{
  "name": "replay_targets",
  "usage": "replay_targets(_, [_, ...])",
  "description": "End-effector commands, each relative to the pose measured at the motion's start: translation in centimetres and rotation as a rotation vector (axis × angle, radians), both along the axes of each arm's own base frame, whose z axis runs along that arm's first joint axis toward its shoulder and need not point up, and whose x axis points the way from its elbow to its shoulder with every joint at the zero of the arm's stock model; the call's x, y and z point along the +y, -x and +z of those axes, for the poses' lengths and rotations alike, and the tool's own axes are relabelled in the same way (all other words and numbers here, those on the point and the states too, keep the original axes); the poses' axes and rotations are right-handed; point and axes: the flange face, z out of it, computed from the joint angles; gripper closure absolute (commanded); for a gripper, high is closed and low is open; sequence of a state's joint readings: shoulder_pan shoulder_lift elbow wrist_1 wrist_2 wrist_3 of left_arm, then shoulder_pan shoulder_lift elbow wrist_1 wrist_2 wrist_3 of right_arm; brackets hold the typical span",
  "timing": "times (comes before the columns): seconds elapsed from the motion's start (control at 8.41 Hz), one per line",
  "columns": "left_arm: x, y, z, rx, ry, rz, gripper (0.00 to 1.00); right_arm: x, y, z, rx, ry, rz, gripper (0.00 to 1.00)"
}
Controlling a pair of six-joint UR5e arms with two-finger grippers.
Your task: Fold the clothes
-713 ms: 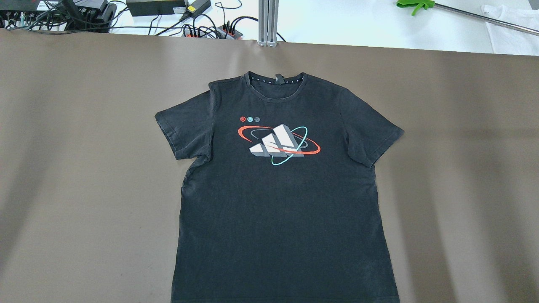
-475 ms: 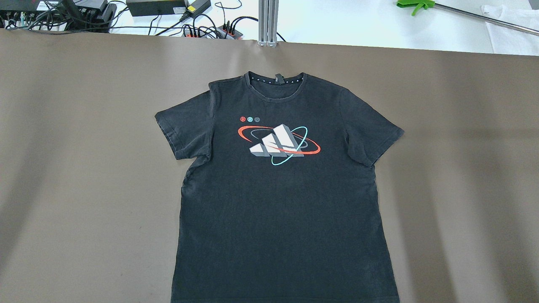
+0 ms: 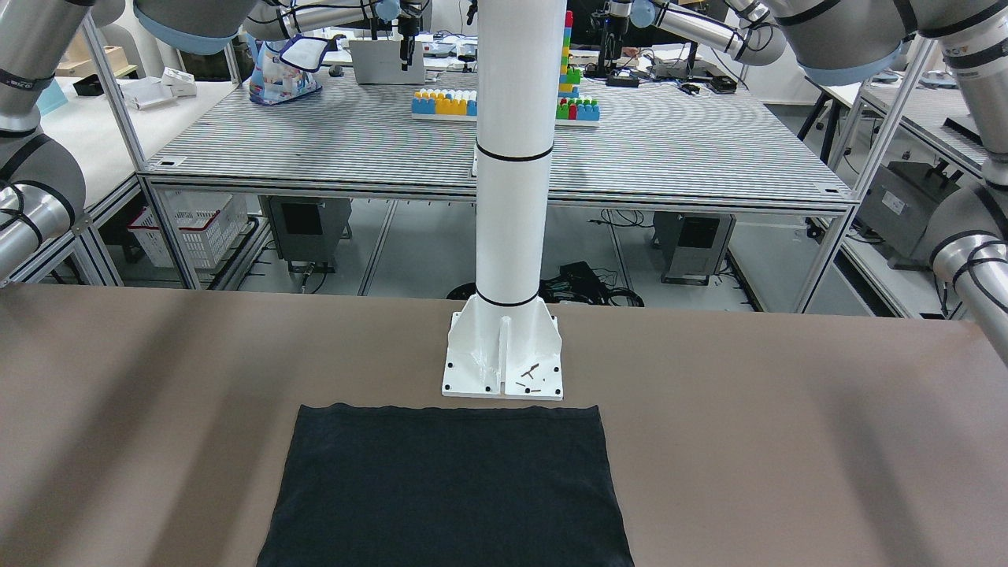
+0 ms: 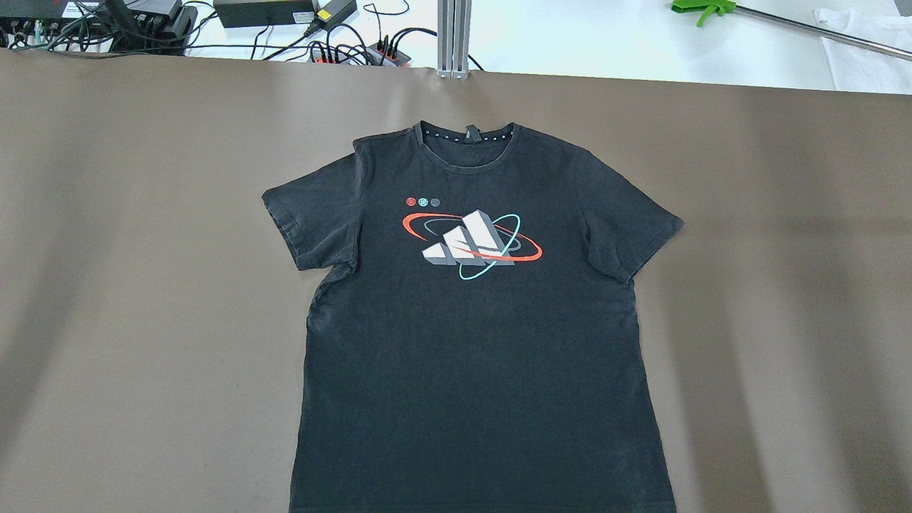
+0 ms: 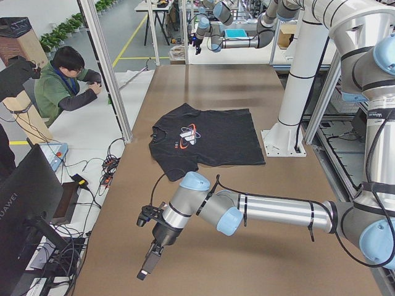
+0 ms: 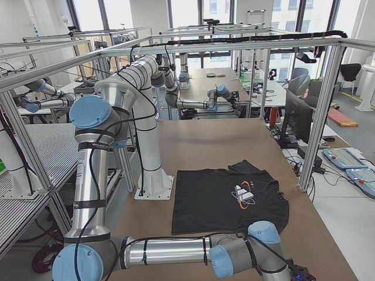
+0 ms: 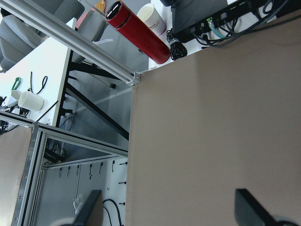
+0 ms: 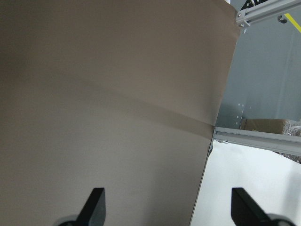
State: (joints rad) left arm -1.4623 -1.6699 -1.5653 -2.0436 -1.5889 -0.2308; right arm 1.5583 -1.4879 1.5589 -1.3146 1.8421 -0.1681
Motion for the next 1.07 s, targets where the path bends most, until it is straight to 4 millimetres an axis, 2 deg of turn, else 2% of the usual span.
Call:
replay_targets(0.0, [0.6, 0.4, 0.5, -0.026, 0.001, -0.009, 0.0, 0.0, 0.0, -0.1, 0.0, -0.001, 0.001, 0.06])
replay_targets(0.12, [0.4, 0.3, -0.1, -0.018, -0.008, -0.003, 0.0, -0.1, 0.1, -0.2, -0.001, -0.004, -0.001, 0.06])
replay_targets(0.95, [0.2, 0.1, -0.6, -0.004, -0.014, -0.01, 0.0, -0.2, 0.1, -0.7, -0.01, -0.01, 0.007, 0.06])
